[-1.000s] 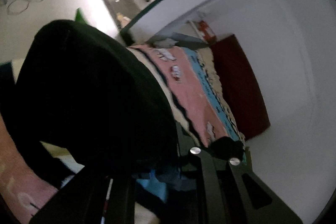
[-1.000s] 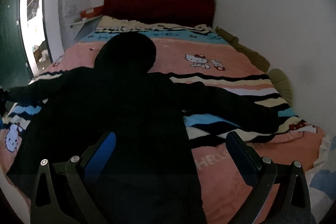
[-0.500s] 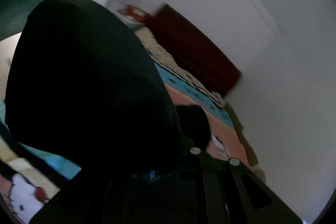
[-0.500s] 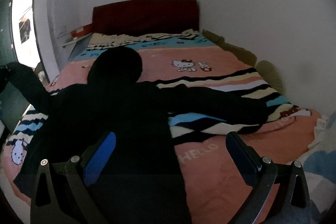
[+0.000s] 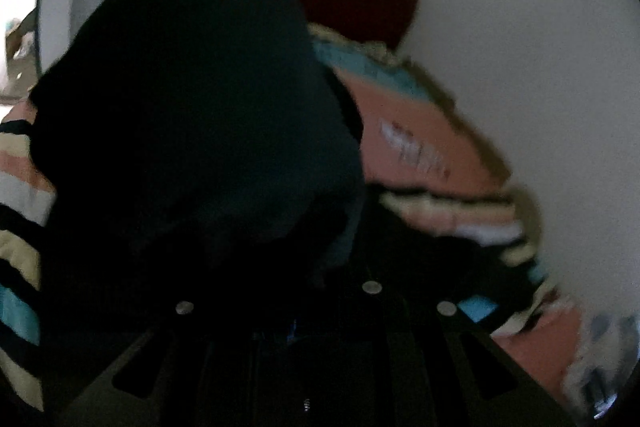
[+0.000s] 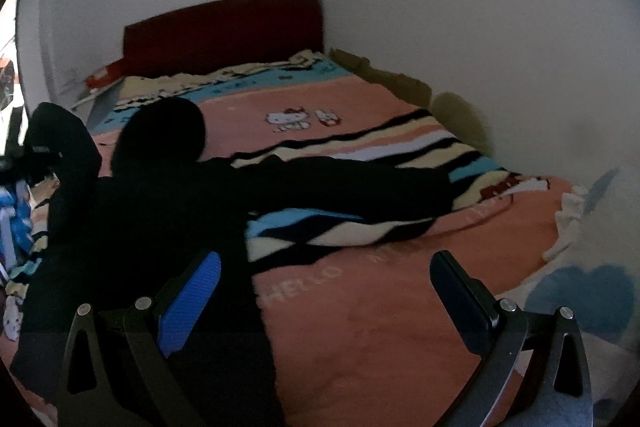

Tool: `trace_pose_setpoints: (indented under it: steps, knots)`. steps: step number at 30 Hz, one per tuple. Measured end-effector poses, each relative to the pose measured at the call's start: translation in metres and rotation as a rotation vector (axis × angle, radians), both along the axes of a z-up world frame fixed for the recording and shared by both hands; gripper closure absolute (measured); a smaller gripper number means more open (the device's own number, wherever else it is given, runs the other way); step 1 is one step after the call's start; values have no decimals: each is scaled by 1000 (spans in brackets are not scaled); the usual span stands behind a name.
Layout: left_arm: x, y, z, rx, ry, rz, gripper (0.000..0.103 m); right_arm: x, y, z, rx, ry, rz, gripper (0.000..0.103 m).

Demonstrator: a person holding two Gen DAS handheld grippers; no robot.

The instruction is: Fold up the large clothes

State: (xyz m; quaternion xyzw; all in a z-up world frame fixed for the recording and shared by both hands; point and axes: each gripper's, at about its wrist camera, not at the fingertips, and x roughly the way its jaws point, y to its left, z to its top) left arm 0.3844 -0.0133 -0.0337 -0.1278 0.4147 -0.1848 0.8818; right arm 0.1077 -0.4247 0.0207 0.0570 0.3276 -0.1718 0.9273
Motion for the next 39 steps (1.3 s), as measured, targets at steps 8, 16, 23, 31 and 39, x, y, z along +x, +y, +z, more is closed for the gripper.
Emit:
trace_pose_setpoints:
  steps: [8,16,23,31,39]
  knots:
    - [-28,-34,-91,222,120,-92,86,8,-8,-15,3,43,-21,0]
    - [-49,-46,-82,248,95,-161,59,-3,-1,-3,5,18,-1,0]
    - [-71,-24,-38,220,26,-150,59,-24,-4,13,20,-22,-10,0]
    - [-89,23,-21,260,-35,-35,59,-18,-24,6,70,-17,-55,0]
    - [-95,73,-63,282,-30,148,59,20,-78,-21,169,-4,-162,0]
